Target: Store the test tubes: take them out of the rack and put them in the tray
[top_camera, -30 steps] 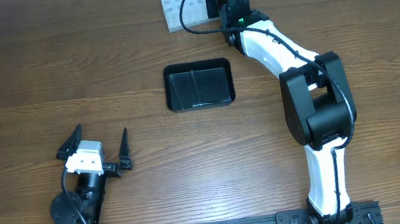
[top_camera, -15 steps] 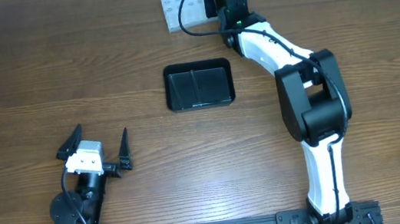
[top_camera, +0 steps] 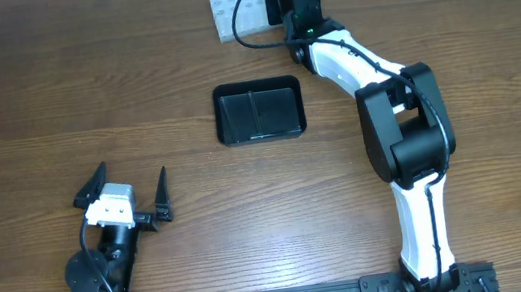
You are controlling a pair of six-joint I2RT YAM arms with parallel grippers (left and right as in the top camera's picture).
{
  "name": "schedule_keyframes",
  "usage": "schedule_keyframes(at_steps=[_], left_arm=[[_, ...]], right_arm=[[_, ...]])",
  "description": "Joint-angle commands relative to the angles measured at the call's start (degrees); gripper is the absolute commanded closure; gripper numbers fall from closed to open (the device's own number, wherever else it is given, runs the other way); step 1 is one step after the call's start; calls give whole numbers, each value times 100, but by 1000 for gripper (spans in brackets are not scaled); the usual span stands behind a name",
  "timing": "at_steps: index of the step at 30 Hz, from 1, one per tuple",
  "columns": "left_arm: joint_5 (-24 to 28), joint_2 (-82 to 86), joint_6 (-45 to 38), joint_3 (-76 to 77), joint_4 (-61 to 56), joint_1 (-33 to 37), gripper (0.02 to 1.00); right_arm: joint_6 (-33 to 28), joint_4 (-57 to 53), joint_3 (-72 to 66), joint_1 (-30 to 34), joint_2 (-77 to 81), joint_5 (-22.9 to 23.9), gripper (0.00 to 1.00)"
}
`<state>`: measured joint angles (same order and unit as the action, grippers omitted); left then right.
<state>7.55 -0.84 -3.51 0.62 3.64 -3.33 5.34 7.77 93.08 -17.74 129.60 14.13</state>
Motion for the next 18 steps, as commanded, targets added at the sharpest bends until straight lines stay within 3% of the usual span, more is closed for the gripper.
schedule_keyframes(at_steps=[1,18], left_arm=[[74,46,-74,-28,7,35,20],[74,46,-74,-28,7,35,18]], right_arm=[[-28,17,-4,-33,42,55,882],[-28,-243,26,-35,-857,59,915]])
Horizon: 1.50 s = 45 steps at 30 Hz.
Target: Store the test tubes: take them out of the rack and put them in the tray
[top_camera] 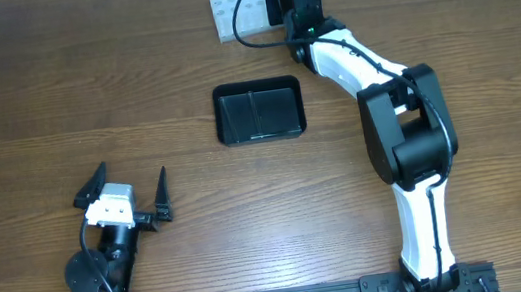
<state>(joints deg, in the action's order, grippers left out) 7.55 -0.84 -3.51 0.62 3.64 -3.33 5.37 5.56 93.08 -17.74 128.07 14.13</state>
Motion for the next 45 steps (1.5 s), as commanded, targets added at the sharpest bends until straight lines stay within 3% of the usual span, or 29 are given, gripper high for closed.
schedule_keyframes(at_steps=[1,9,13,16,22,45], left_arm=[[74,46,-74,-28,7,35,18],[76,46,-74,-28,7,35,18],[74,46,-74,-28,4,35,18],[76,46,-74,-28,7,35,18],[74,46,-74,-28,7,35,20],[74,46,-74,-28,7,35,18]], right_arm=[[-31,-33,26,-35,-826,59,915],[11,-398,26,-42,-1926,55,912],[533,-1565,26,-85,-2507,-39,915],[898,-2632,24,-101,-2765,-586,901],[999,-4070,-50,-153,-2645,-1893,915],[1049,-4400,-756,-640,-1259,-2247,923]])
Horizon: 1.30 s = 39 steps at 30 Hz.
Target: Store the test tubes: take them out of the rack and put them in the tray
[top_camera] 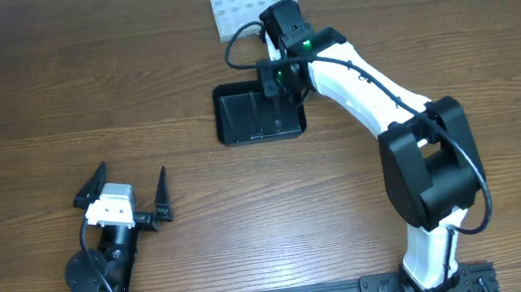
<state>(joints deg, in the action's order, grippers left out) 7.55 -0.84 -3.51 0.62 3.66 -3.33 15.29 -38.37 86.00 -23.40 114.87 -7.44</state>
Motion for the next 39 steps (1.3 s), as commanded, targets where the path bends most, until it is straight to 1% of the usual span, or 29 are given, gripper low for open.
schedule_keyframes(at_steps=[1,12,25,29,34,36,39], left_arm=[[76,46,-74,-28,4,35,18],[74,46,-74,-28,4,35,18],[74,46,-74,-28,2,35,18],[74,46,-74,-28,4,35,20],[74,46,-74,-28,4,35,18],[74,46,-74,-28,2,35,20],[74,46,-74,-28,4,35,18]], right_arm=[[55,-9,-50,-83,61,-87,921],[57,20,-214,-107,66,-39,904],[57,341,-509,-94,138,-2,844],[57,343,-509,-96,269,0,805],[55,350,-509,-90,328,-2,798],[55,365,-501,-85,326,-4,761],[55,426,-498,-85,319,-57,733]])
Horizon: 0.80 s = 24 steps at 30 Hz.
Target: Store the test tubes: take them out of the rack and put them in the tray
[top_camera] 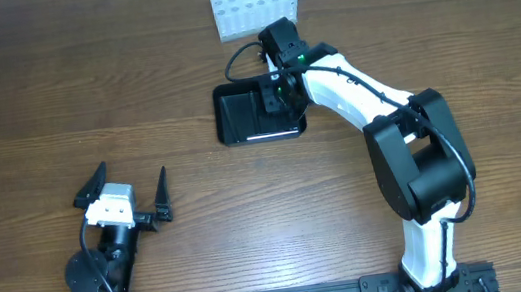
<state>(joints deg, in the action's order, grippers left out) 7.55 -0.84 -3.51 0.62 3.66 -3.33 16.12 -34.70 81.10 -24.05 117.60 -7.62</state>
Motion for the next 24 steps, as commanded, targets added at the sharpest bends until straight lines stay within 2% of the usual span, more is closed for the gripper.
schedule_keyframes(at_steps=[1,7,14,24], left_arm=[[74,46,-74,-28,4,35,18],[76,46,-74,-28,2,35,18],[76,46,-74,-28,4,35,18],[74,46,-74,-28,2,35,18]], right_arm=[[-28,59,2,-20,31,-57,717],[-59,-7,83,-20,-337,-52,614],[-560,-2,81,120,-1561,-42,435],[-1526,9,-313,1115,-3692,278,240]])
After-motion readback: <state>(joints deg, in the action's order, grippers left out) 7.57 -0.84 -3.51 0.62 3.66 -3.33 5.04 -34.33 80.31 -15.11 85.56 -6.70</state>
